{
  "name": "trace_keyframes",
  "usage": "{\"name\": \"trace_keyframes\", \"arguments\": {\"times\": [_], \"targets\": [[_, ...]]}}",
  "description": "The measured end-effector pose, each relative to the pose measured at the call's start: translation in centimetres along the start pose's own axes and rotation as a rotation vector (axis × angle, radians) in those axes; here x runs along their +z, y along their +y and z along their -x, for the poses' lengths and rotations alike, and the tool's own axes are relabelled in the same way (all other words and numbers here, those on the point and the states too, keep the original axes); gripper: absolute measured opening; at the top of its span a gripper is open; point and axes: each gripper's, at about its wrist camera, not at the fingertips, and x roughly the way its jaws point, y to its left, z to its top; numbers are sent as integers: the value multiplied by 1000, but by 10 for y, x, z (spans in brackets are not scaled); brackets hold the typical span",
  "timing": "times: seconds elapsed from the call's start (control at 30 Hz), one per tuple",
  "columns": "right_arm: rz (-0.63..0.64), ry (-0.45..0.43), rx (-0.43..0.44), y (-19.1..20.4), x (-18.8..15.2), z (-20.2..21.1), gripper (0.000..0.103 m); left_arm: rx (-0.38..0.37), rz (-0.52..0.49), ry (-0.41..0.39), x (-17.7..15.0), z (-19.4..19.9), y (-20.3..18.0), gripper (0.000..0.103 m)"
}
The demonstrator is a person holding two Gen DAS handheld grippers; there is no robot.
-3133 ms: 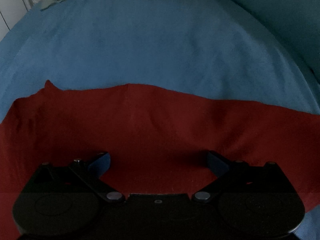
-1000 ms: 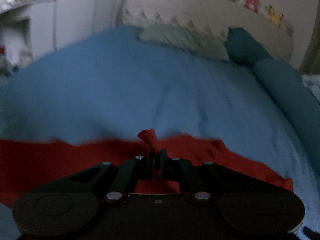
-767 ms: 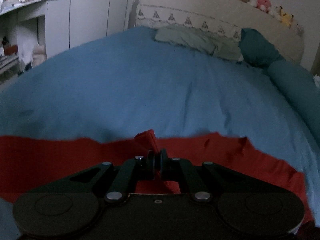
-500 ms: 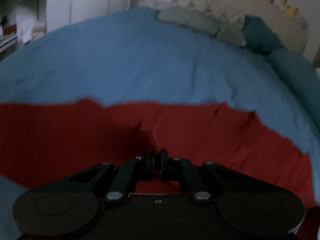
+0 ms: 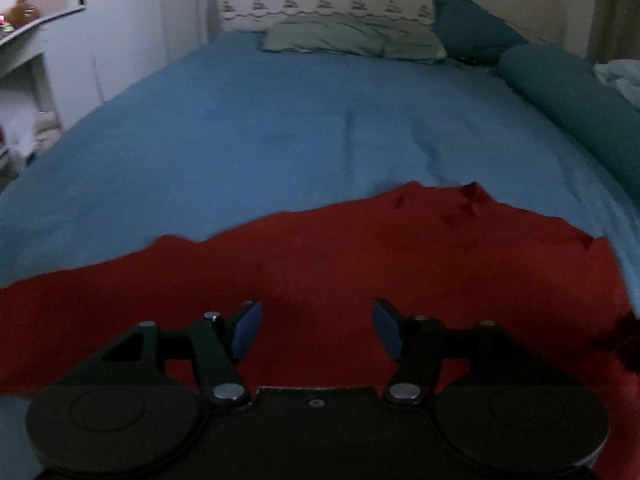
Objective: Fold small clothes
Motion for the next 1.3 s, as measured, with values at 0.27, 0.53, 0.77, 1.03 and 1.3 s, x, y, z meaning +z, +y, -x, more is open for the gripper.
{"name": "trace_keyframes", "arguments": {"times": [0.27, 0.53, 0.77, 1.03, 1.3], "targets": [[-9, -57, 10, -11, 4, 13, 103, -27, -17, 68, -7, -31, -9, 66], [-72, -83, -18, -27, 67, -49, 103, -21, -56, 115, -21, -40, -9, 67], [-93, -67, -24, -44, 76, -65, 103, -26, -36, 126, -19, -38, -6, 68], [-40, -127, 2, -26, 102, 3, 103, 16, 41, 105, 11, 9, 11, 69], [6, -108, 76, 50, 121, 89, 103, 126, 188, 20, 43, 100, 77, 103]]}}
